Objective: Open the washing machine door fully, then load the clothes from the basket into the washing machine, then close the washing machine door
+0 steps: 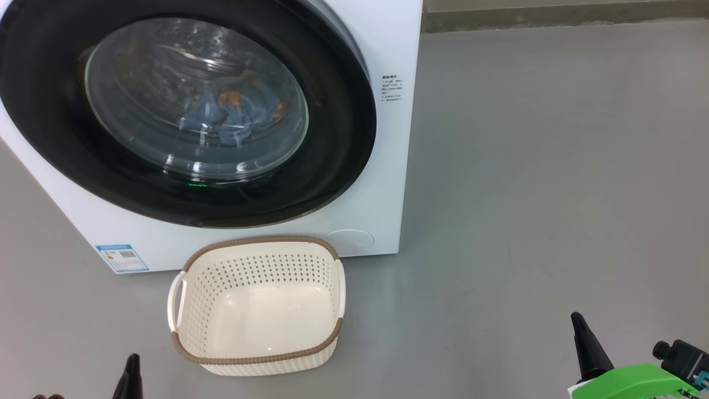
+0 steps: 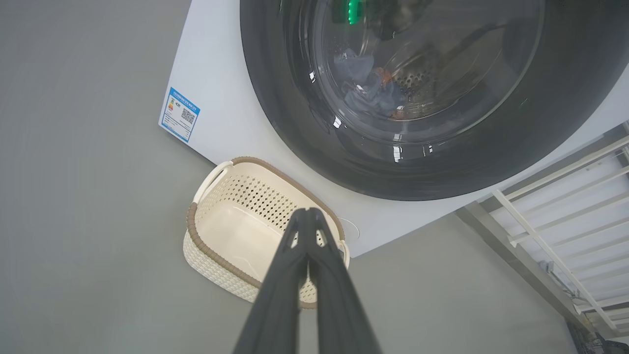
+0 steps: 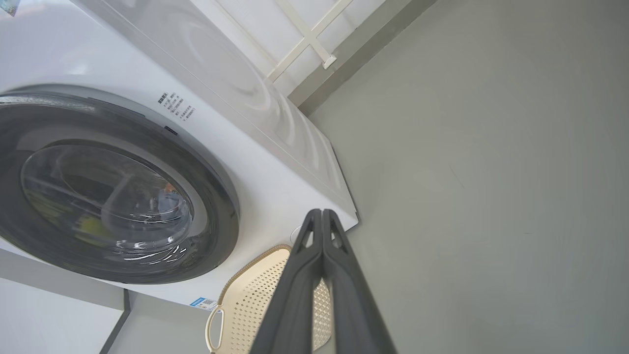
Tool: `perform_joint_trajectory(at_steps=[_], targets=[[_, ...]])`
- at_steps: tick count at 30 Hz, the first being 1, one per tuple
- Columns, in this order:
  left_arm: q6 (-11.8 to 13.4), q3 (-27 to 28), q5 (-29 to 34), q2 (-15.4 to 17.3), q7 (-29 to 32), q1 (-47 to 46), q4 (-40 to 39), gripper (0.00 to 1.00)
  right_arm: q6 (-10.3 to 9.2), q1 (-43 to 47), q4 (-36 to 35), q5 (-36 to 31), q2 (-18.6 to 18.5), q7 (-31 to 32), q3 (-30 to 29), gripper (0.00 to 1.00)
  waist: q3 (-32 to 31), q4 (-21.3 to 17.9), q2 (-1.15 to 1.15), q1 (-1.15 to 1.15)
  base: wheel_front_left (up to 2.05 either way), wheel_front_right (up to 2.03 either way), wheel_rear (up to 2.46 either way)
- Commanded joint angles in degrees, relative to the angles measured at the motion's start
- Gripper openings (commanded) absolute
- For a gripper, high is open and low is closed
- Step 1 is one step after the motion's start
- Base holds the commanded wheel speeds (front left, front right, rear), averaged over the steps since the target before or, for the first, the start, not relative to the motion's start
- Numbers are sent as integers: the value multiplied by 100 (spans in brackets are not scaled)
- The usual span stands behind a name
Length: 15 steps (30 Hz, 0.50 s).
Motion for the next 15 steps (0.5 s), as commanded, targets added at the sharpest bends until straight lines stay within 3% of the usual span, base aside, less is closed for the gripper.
perform_joint_trajectory(at_steps=[1,15], targets=[[1,133,-201,61,47,-269,-173,0,-5,-197,-181,183,-19,45,17,0,-2,9,0,0,0,0,0],[-1,183,-928,1,266,-359,-214,0,-6,-225,-298,957,22,265,-25,0,-13,67,0,0,0,0,0]])
